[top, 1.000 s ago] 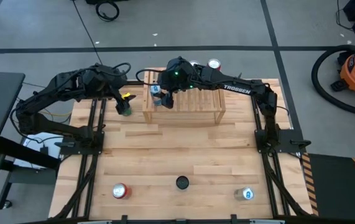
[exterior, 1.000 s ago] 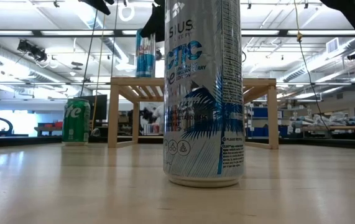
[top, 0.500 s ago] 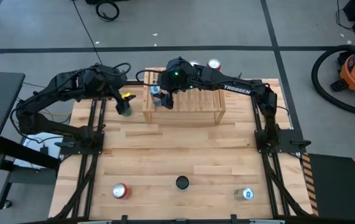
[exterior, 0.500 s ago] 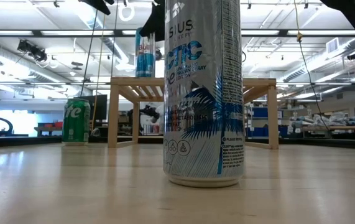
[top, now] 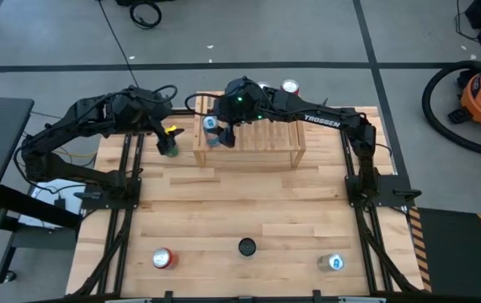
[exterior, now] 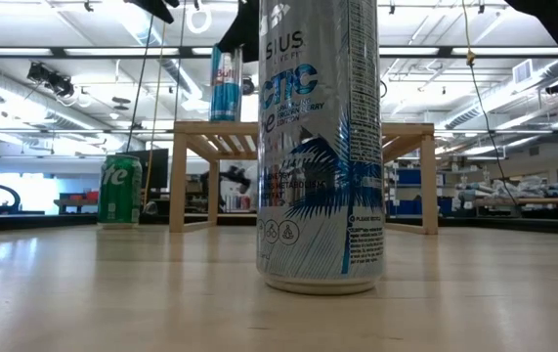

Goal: Place canned beverage on shelf
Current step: Put the top blue soda can on the shelf

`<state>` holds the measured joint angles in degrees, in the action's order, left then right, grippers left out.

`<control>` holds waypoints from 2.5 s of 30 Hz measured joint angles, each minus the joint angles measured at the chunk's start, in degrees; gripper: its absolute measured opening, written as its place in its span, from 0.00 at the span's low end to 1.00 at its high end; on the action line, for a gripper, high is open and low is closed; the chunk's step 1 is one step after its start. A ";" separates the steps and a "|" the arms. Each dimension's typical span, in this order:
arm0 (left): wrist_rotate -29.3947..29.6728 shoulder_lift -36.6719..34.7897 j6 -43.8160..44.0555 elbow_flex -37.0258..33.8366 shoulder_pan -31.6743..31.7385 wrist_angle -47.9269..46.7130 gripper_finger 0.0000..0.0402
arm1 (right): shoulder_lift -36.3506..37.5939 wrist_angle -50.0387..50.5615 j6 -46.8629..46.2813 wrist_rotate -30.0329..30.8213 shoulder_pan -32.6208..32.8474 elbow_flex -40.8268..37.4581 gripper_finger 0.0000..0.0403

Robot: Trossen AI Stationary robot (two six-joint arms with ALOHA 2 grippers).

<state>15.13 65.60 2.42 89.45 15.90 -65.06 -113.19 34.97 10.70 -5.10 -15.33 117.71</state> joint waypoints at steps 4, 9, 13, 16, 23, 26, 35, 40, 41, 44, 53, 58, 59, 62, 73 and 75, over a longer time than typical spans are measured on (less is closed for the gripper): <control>0.00 0.00 -1.74 0.00 0.00 0.02 0.75 | 0.10 -1.92 0.02 1.00 -0.12 0.00 0.82; -0.87 0.00 -2.05 0.00 0.01 -0.12 0.75 | 0.22 -3.03 0.02 0.98 -0.58 0.00 0.82; -5.76 0.00 -2.20 -0.02 0.00 -0.96 0.75 | 0.22 -3.05 0.02 0.98 -1.10 0.00 0.82; -6.66 0.00 -2.45 -0.02 -0.03 -0.94 0.75 | 0.22 -3.16 0.02 0.98 -1.26 0.00 0.82; -6.65 0.02 -3.35 -0.02 0.02 -1.15 0.75 | 0.22 -3.25 0.14 0.73 -1.24 0.00 0.82; -6.66 0.76 -4.46 -0.02 0.00 -1.18 0.75 | 0.23 -3.35 1.59 0.57 -1.14 0.00 0.82; -9.48 3.84 -6.20 -1.78 -0.40 0.03 0.75 | 4.31 -4.91 3.02 0.99 -0.09 0.00 0.82; -9.46 4.57 -7.62 -6.00 -1.21 5.27 0.75 | 8.72 -4.39 3.02 0.98 0.45 0.00 0.82; -9.43 4.55 -8.65 -6.99 -1.29 6.01 0.75 | 9.61 -4.45 3.02 0.98 0.59 0.00 0.82; -9.49 4.66 -11.27 -10.32 -1.51 11.85 0.75 | 11.82 -4.38 3.02 0.98 0.99 0.00 0.82; -10.74 4.59 -15.17 -20.16 -1.95 24.82 0.75 | 17.93 0.31 3.02 1.40 1.03 0.00 0.82; -10.81 4.59 -15.10 -22.46 -1.81 27.73 0.75 | 20.95 3.23 3.02 2.55 1.02 0.00 0.82; -11.18 4.59 -15.02 -22.80 -1.82 28.59 0.75 | 21.29 3.72 3.02 2.55 1.01 0.00 0.82; -13.10 4.59 -13.74 -24.52 -1.84 33.81 0.75 | 21.85 5.52 2.99 2.53 1.05 0.00 0.82; -13.00 5.17 -13.64 -26.16 -1.19 38.27 0.75 | 22.23 9.39 2.82 2.53 1.03 -0.02 0.82; -12.84 5.73 -13.67 -26.23 -0.33 38.29 0.75 | 22.23 9.40 2.80 2.53 1.03 -0.02 0.82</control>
<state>2.29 71.33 -11.25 63.22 15.57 -26.76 -90.96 44.37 13.50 -2.57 -14.31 117.69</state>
